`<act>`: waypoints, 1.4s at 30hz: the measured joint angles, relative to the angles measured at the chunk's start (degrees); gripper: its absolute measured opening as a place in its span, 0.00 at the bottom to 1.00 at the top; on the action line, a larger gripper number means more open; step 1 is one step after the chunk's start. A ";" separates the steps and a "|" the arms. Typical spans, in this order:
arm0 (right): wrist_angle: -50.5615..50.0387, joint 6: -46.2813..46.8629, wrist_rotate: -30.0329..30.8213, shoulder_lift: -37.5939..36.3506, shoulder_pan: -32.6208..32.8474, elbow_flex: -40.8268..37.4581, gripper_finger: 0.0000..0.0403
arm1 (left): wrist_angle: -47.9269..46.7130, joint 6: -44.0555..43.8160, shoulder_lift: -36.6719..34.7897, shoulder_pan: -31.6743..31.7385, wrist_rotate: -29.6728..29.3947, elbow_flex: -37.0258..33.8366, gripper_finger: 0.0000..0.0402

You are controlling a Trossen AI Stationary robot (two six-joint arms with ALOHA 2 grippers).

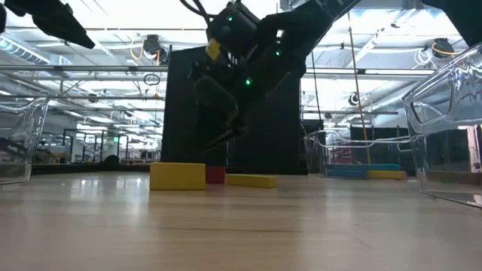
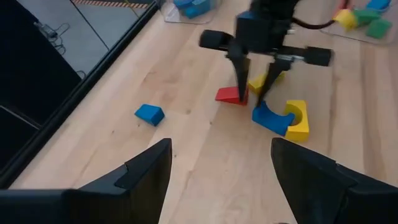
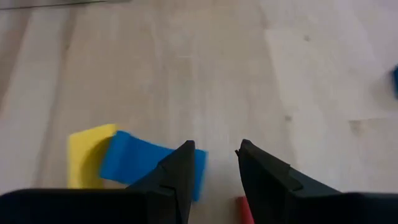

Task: Sort blocks by size
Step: Put the blue arch block into the bottom left transparent bin

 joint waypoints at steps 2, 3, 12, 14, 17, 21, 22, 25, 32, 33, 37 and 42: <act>-0.01 0.10 -0.25 0.08 0.22 0.00 0.29 | 0.00 0.00 -0.02 0.60 -0.60 0.00 0.68; -0.16 0.14 -0.35 0.20 0.35 0.00 0.29 | -0.02 -0.02 -0.02 0.95 -0.82 0.00 0.68; -0.34 0.71 -0.31 1.65 0.53 0.00 0.29 | 0.87 -3.10 0.20 4.43 -1.10 0.00 0.68; -0.72 0.74 -0.28 1.66 0.53 0.00 0.29 | 0.85 -2.51 0.39 4.82 1.00 0.00 0.68; -2.09 1.69 -0.23 1.66 0.57 0.00 0.28 | 0.88 2.59 0.37 5.14 8.08 0.00 0.68; -3.83 2.81 0.15 1.66 0.53 0.00 0.24 | 0.95 11.65 0.37 4.34 25.31 0.00 0.68; -3.88 3.14 0.37 1.66 0.53 0.00 0.23 | 1.32 11.62 0.30 4.15 26.40 0.00 0.68; -3.84 3.95 0.47 1.66 0.55 0.00 0.19 | 2.52 10.54 0.43 3.73 29.01 0.00 0.68; -4.28 5.41 0.50 1.66 0.85 0.02 0.12 | 7.27 9.48 1.12 2.25 32.57 -3.15 0.68; -4.26 5.41 0.49 1.66 0.90 0.02 0.11 | 8.92 9.65 1.32 1.96 33.13 -4.11 0.68; -4.28 5.47 0.49 1.66 0.92 0.02 0.11 | 16.39 11.15 1.44 0.75 35.77 -7.77 0.68; -4.28 5.46 0.49 1.66 0.92 0.02 0.11 | 20.41 11.89 1.47 0.20 35.92 -9.69 0.68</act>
